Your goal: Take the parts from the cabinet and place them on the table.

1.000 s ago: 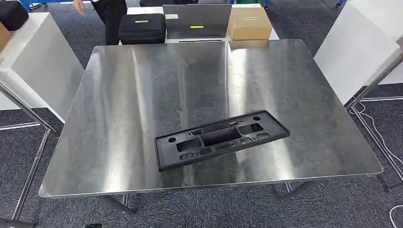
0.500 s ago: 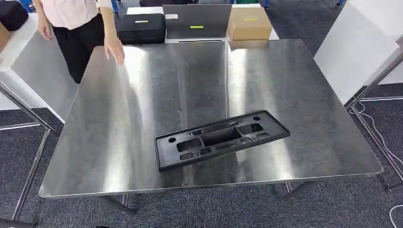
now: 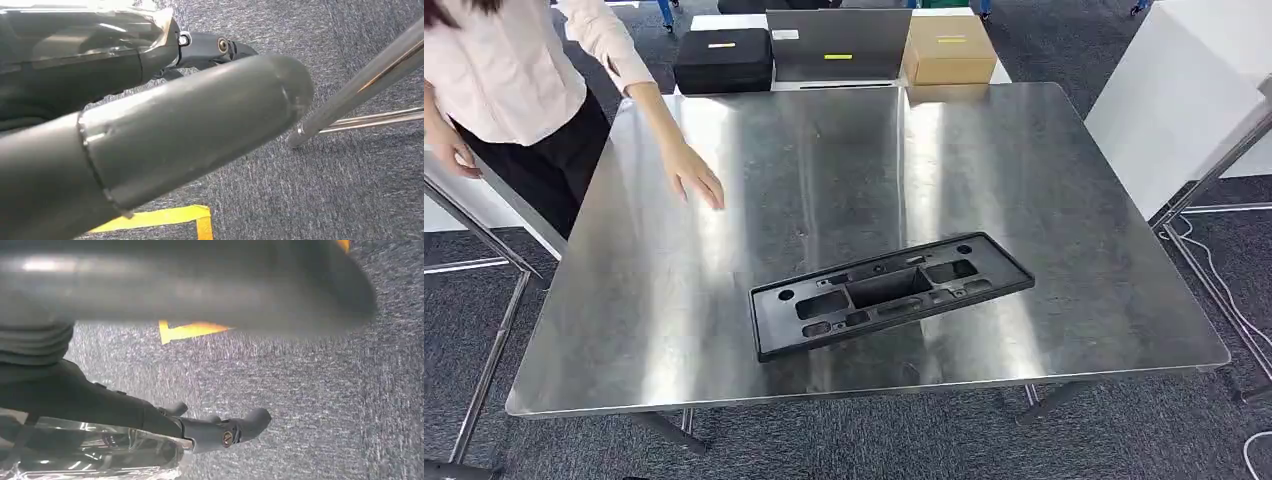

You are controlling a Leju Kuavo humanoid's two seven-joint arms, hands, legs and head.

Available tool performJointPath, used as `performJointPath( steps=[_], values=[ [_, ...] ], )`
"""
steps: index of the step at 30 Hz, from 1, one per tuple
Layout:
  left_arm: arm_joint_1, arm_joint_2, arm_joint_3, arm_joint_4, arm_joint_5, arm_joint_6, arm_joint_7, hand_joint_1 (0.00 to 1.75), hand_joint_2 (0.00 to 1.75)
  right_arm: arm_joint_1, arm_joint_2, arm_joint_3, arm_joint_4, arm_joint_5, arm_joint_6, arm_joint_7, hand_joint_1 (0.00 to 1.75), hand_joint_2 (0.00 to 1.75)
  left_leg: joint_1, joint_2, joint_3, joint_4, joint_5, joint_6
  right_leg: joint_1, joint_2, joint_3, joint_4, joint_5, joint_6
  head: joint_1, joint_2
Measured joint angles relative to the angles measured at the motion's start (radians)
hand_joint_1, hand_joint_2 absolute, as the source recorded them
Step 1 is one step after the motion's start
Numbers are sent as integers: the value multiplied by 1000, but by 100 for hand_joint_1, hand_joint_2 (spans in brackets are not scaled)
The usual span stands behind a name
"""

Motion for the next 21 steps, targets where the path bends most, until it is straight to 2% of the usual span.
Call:
performJointPath(
  steps=[4, 19, 20, 21],
  values=[
    [0, 0, -3, 0, 2, 9, 0, 0, 0, 0, -4, 19, 0, 3, -48, 4, 0, 175, 0, 0, 0, 0, 0, 0, 0, 0, 0, 0, 0, 0, 0, 0],
    [2, 1, -3, 1, 21, 12, -4, 0, 0, 0, -9, 66, 0, 3, -74, 4, 0, 175, 0, 0, 0, 0, 0, 0, 0, 0, 0, 0, 0, 0, 0, 0],
    [2, 1, -3, 1, 21, 12, -4, 0, 0, 0, -10, 69, 0, 3, -74, 5, 0, 0, 0, 0, 0, 0, 0, 0, 0, 0, 0, 0, 0, 0, 0, 0],
    [2, 1, -3, 2, 21, 12, -5, 0, 0, 0, -10, 71, 0, 3, -75, 5, 0, 0, 0, 0, 0, 0, 0, 0, 0, 0, 0, 0, 0, 0, 0, 0]
  ],
)
